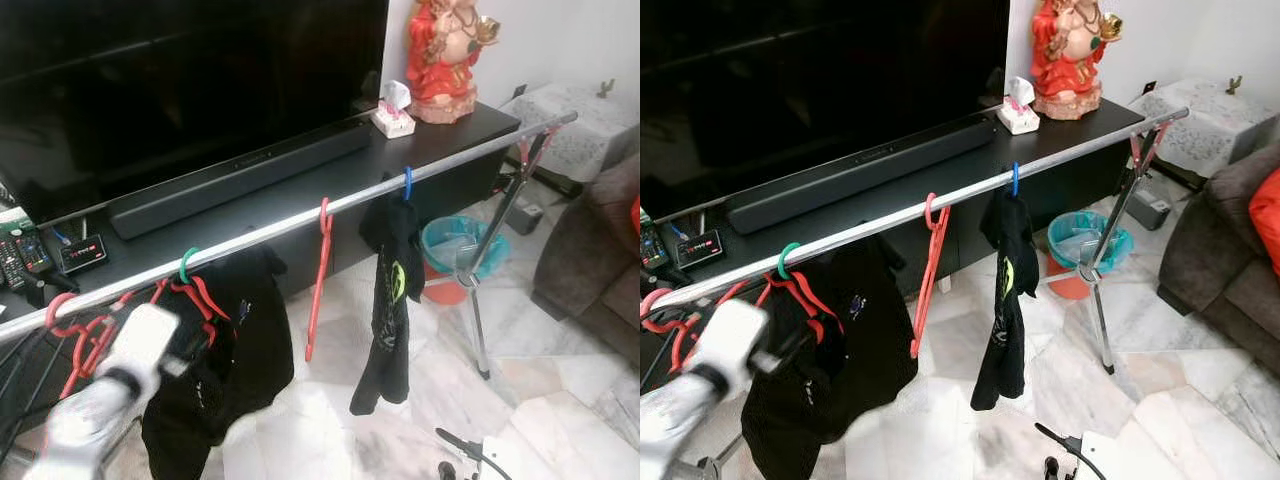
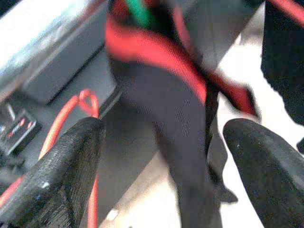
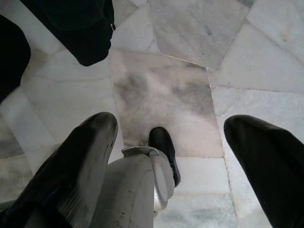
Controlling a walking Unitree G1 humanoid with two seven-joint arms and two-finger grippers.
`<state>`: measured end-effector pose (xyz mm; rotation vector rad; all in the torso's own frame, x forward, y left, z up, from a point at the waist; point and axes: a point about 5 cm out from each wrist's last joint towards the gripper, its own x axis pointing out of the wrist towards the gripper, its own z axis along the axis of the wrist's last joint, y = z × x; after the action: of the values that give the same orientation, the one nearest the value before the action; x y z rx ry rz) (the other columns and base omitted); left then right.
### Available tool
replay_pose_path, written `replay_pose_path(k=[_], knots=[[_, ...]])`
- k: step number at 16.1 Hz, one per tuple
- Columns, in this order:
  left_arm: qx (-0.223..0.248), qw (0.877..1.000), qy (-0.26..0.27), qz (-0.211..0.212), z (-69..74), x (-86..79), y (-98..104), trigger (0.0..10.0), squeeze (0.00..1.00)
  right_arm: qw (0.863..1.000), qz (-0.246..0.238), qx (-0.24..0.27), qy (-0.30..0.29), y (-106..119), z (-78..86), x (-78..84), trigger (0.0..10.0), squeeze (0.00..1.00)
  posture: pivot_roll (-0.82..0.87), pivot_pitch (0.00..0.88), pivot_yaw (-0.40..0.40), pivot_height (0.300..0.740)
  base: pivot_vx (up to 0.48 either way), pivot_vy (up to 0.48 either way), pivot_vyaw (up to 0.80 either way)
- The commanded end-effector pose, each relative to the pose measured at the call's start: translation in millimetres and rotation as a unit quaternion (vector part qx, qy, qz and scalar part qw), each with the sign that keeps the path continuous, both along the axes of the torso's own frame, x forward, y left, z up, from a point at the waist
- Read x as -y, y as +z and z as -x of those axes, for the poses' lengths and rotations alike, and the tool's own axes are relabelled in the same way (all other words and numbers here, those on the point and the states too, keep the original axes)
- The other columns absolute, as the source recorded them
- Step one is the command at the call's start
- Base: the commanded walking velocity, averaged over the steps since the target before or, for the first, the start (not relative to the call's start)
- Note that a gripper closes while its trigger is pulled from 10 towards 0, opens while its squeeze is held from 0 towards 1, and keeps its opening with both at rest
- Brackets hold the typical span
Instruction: Hang hanger
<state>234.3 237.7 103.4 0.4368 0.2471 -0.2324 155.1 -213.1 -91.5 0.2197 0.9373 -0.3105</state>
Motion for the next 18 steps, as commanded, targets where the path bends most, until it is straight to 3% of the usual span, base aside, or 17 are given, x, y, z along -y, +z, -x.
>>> replay_pose_path(k=[1,3,5,9,11,18], knots=[[-0.003,1.0,0.02,-0.018,4.6,-25.3,5,10.0,0.0,1.0,-0.004,-0.005,-0.002,-1,2.1,-1.3,10.0,0.0,-0.14,0.035,0.052,0.74,0.0,0.0,0.0],[-0.012,0.999,0.033,-0.025,2.1,-34.3,4,10.0,0.0,1.0,-0.004,-0.005,-0.001,-1,1.8,-0.9,10.0,0.0,-0.14,0.038,0.049,0.74,0.0,0.0,0.0],[-0.026,0.999,0.017,-0.011,-0.6,-31.4,-3,10.0,0.0,1.0,-0.003,-0.004,0.0,-1,1.6,-0.7,10.0,0.0,-0.15,0.036,0.047,0.74,0.0,0.0,0.0],[-0.038,0.998,-0.044,0.04,-15.7,-8.7,-16,10.0,0.0,1.0,-0.004,-0.003,-0.003,-1,1.6,-0.3,10.0,0.0,-0.15,0.037,0.047,0.74,0.0,0.0,0.0],[-0.04,0.997,-0.054,0.039,-19.4,-4.4,-18,10.0,0.0,1.0,-0.004,-0.004,-0.004,-1,1.8,-0.4,10.0,0.0,-0.15,0.039,0.047,0.74,0.0,0.0,0.0],[-0.037,0.999,-0.002,0.032,-39.3,26.4,-44,10.0,0.0,1.0,-0.007,-0.003,-0.003,-1,2.0,-1.8,10.0,0.0,-0.16,0.051,0.052,0.74,0.0,0.0,0.0]])
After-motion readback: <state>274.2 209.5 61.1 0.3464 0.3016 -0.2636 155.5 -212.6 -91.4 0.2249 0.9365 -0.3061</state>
